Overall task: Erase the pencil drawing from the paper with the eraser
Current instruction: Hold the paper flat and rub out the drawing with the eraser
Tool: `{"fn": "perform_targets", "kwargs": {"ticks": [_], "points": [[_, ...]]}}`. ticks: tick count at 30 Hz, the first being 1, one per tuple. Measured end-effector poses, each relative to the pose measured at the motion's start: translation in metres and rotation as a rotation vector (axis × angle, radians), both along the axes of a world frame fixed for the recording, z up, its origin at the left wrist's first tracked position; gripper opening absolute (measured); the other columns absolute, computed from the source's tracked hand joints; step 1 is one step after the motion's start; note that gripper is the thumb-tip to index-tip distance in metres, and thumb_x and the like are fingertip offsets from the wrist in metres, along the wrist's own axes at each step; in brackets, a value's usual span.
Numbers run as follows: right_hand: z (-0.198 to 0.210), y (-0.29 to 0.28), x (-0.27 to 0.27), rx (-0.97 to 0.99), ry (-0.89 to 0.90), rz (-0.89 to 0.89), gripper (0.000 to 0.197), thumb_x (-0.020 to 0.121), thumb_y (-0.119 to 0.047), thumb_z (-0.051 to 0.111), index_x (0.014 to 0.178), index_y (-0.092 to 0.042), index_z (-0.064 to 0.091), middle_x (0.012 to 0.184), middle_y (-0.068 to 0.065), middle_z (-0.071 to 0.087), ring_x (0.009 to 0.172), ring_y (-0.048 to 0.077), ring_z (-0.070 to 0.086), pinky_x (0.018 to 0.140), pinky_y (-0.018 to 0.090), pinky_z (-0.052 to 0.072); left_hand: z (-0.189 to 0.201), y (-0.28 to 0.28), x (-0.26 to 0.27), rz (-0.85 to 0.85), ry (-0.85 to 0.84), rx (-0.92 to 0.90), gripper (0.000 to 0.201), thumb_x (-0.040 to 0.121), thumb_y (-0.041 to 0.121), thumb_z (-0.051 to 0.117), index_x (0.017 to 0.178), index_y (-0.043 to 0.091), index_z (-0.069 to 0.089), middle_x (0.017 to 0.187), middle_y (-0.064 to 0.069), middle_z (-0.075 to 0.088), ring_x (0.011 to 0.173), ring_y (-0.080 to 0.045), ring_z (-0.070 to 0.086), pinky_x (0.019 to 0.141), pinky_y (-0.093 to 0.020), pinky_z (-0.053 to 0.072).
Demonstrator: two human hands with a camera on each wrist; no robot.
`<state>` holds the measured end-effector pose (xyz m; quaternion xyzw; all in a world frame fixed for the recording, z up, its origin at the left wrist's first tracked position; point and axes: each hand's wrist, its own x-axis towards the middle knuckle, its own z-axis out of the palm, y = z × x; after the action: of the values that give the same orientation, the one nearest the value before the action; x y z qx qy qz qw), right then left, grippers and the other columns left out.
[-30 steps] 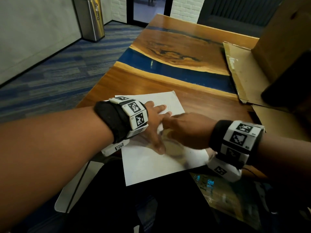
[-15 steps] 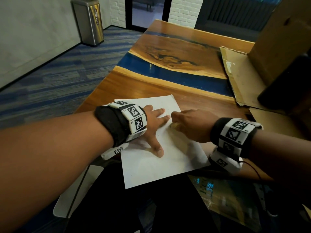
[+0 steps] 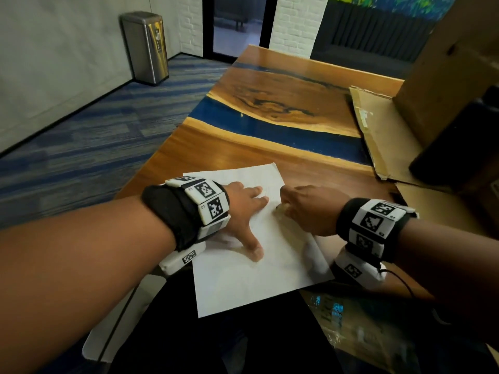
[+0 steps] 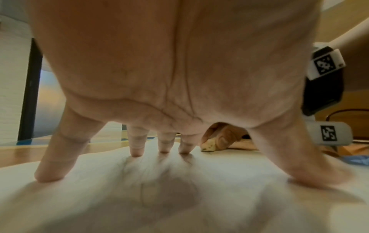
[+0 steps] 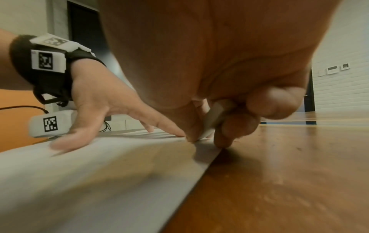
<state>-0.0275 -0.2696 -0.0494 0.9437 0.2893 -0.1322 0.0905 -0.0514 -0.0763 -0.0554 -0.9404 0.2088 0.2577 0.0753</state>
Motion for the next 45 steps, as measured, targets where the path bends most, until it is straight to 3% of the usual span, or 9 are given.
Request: {"fn": "perform_targets", "kwargs": {"ticks": [5, 10, 16, 20, 25, 30, 34, 39, 45], "points": [[0.001, 0.001, -0.011, 0.013, -0.088, 0.124, 0.027, 0.100, -0.034, 0.047, 0.123, -0.021, 0.050, 0.110, 0.003, 0.051, 0.086, 0.020, 0.050, 0.074, 0.034, 0.048, 0.005, -0.004, -0.002, 0.010, -0.049, -0.030, 0.106, 0.065, 0.083, 0.065, 0.149, 0.029, 0.032, 0.160, 0.000, 0.024, 0.136, -0.035, 0.030, 0.104, -0.056, 0.040], [0.005, 0.010, -0.032, 0.017, 0.028, 0.326, 0.028, 0.100, -0.029, 0.050, 0.128, -0.025, 0.050, 0.104, -0.006, 0.038, 0.080, 0.016, 0.047, 0.067, 0.030, 0.043, 0.008, -0.004, -0.002, -0.018, -0.026, 0.070, 0.126, 0.060, 0.084, 0.068, 0.158, 0.033, 0.008, 0.168, 0.002, 0.002, 0.146, -0.036, 0.014, 0.110, -0.054, 0.030], [0.010, 0.011, 0.014, -0.037, -0.183, 0.104, 0.025, 0.099, -0.028, 0.049, 0.123, -0.024, 0.054, 0.102, -0.001, 0.046, 0.082, 0.019, 0.051, 0.069, 0.035, 0.050, 0.004, -0.003, 0.003, 0.003, -0.030, 0.083, 0.136, 0.058, 0.086, 0.068, 0.159, 0.031, -0.003, 0.168, 0.002, -0.006, 0.149, -0.040, 0.009, 0.114, -0.057, 0.025], [0.005, 0.019, -0.016, -0.010, 0.024, 0.313, 0.029, 0.099, -0.028, 0.051, 0.128, -0.026, 0.047, 0.103, -0.005, 0.041, 0.078, 0.018, 0.051, 0.070, 0.037, 0.053, 0.002, 0.001, 0.004, 0.028, 0.013, 0.028, 0.134, 0.056, 0.085, 0.070, 0.159, 0.034, -0.001, 0.168, 0.002, -0.011, 0.150, -0.041, 0.003, 0.116, -0.058, 0.020], [0.009, 0.010, 0.015, -0.043, -0.185, 0.162, 0.025, 0.097, -0.023, 0.052, 0.121, -0.019, 0.054, 0.082, -0.005, 0.035, 0.075, 0.017, 0.048, 0.064, 0.035, 0.048, -0.003, 0.000, 0.007, 0.006, -0.013, 0.055, 0.138, 0.055, 0.088, 0.067, 0.158, 0.034, -0.005, 0.168, 0.001, -0.009, 0.149, -0.041, 0.007, 0.115, -0.060, 0.024], [0.005, 0.017, -0.011, -0.025, -0.027, 0.334, 0.037, 0.097, -0.024, 0.050, 0.133, -0.028, 0.042, 0.098, -0.005, 0.035, 0.078, 0.021, 0.051, 0.069, 0.041, 0.053, -0.001, -0.001, 0.007, 0.028, -0.001, 0.039, 0.134, 0.055, 0.086, 0.070, 0.158, 0.036, 0.001, 0.168, 0.001, -0.009, 0.150, -0.043, 0.003, 0.115, -0.060, 0.022], [0.013, 0.013, 0.011, -0.060, -0.207, 0.184, 0.027, 0.096, -0.024, 0.050, 0.123, -0.024, 0.051, 0.095, -0.003, 0.036, 0.077, 0.021, 0.050, 0.068, 0.042, 0.054, -0.004, -0.001, 0.009, 0.003, -0.020, 0.060, 0.138, 0.053, 0.090, 0.066, 0.159, 0.034, -0.003, 0.168, 0.000, -0.007, 0.148, -0.043, 0.008, 0.115, -0.060, 0.024], [0.010, 0.025, -0.020, -0.030, -0.007, 0.314, 0.039, 0.097, -0.024, 0.053, 0.134, -0.031, 0.042, 0.102, -0.007, 0.035, 0.077, 0.018, 0.053, 0.069, 0.038, 0.055, 0.002, 0.002, 0.007, 0.038, 0.025, 0.035, 0.134, 0.051, 0.089, 0.068, 0.157, 0.039, 0.004, 0.167, 0.004, -0.011, 0.151, -0.040, 0.000, 0.115, -0.064, 0.021], [0.017, 0.025, 0.004, -0.059, -0.163, 0.167, 0.027, 0.097, -0.026, 0.051, 0.123, -0.022, 0.054, 0.098, -0.003, 0.037, 0.077, 0.021, 0.054, 0.070, 0.041, 0.056, 0.000, 0.002, 0.006, 0.010, 0.004, 0.054, 0.140, 0.054, 0.091, 0.063, 0.159, 0.030, -0.006, 0.167, 0.003, -0.012, 0.151, -0.041, 0.003, 0.118, -0.059, 0.020]]}}
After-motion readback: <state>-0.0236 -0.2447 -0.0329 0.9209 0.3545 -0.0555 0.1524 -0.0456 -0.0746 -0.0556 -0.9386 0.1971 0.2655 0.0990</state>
